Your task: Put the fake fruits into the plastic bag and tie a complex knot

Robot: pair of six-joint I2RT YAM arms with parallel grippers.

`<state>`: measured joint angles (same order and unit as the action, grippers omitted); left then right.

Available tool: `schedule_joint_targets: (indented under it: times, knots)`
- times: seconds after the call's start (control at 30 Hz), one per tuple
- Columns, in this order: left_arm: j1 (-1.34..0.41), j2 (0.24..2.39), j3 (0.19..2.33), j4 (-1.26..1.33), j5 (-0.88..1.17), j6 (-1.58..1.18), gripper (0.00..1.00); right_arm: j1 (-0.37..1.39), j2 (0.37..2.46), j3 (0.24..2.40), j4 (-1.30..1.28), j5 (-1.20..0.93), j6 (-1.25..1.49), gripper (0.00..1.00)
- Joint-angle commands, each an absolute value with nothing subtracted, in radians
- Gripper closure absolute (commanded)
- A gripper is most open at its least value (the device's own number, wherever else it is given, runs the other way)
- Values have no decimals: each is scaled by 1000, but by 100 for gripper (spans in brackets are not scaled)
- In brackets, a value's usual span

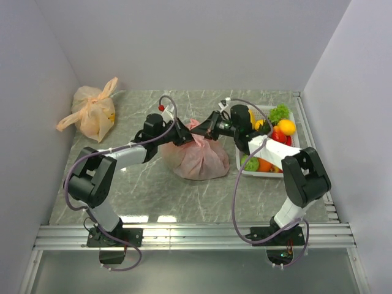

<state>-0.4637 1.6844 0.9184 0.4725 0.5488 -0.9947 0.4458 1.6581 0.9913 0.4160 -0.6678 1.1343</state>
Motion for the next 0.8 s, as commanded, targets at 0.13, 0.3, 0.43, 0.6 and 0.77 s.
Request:
schedule_joint_targets:
  times: [0.13, 0.3, 0.43, 0.6, 0.77]
  knots:
    - [-446, 1701, 899, 744, 584, -1086, 100, 482, 1659, 1227, -46, -922, 643, 69]
    - [-446, 1698, 882, 713, 624, -1057, 100, 442, 1588, 1377, -333, -939, 303, 30]
    - [-446, 1700, 873, 713, 629, -1058, 100, 365, 1577, 1450, -423, -1026, 248, 26]
    - [-445, 1695, 865, 699, 635, -1052, 100, 256, 1609, 1431, -267, -1046, 357, 43]
    - [-446, 1695, 870, 687, 647, -1043, 100, 249, 1724, 1456, -242, -974, 345, 55]
